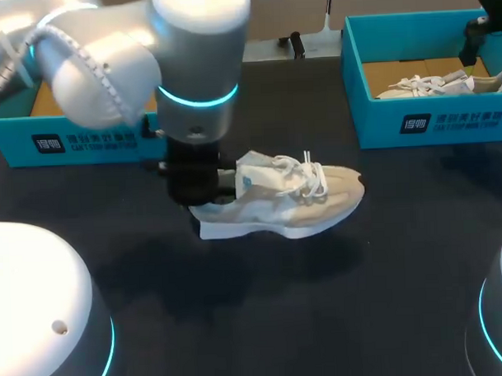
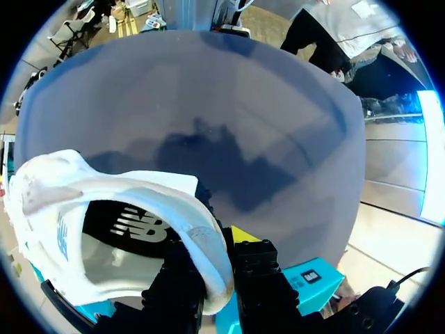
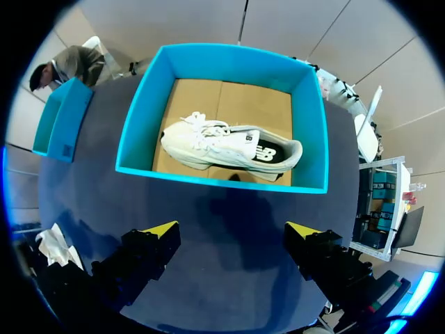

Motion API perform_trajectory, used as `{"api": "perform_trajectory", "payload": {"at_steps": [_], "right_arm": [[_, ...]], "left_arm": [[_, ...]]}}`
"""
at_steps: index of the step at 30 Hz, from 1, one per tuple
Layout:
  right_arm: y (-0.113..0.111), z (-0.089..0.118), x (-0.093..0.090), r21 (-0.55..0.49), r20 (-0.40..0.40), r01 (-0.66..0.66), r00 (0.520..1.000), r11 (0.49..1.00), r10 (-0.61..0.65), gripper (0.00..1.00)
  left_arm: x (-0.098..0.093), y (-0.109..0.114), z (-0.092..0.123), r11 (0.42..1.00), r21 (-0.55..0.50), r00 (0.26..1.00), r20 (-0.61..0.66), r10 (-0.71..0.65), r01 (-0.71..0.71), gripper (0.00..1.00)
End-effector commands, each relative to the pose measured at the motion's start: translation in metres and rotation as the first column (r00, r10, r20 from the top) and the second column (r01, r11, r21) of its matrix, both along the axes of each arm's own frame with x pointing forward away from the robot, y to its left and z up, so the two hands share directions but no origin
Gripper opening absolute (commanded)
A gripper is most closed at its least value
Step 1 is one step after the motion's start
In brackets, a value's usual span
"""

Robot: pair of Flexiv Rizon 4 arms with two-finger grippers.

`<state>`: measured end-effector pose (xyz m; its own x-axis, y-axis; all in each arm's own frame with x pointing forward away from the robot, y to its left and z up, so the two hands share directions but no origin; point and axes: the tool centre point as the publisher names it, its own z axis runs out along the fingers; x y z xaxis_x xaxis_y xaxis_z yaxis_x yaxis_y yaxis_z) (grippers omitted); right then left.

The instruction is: Take the shoe out of the shoebox, open the shoe tongue, remove and reinsert the insole, then place the shoe into the shoebox

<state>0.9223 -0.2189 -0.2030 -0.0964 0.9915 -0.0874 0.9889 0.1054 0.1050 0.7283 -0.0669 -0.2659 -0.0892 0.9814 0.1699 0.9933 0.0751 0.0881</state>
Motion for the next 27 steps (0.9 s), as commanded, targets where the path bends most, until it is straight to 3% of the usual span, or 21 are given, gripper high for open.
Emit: {"api": "perform_trajectory", "payload": {"at_steps": [1,17,27], "right_arm": [[0.000,0.000,0.000,-0.001,0.000,0.001,1.000,1.000,-0.001,1.00],[0.000,0.000,0.000,-0.001,0.000,0.001,1.000,1.000,-0.001,1.00],[0.000,0.000,0.000,-0.001,0.000,0.001,1.000,1.000,-0.001,1.00]], "left_arm": [[0.003,-0.008,-0.022,1.000,0.005,1.000,-0.008,0.009,-0.009,0.00],[-0.004,-0.006,-0.089,0.997,0.053,0.998,-0.023,0.053,-0.052,0.00],[-0.006,-0.002,-0.113,0.993,0.098,0.997,-0.040,0.063,-0.059,0.00]]}}
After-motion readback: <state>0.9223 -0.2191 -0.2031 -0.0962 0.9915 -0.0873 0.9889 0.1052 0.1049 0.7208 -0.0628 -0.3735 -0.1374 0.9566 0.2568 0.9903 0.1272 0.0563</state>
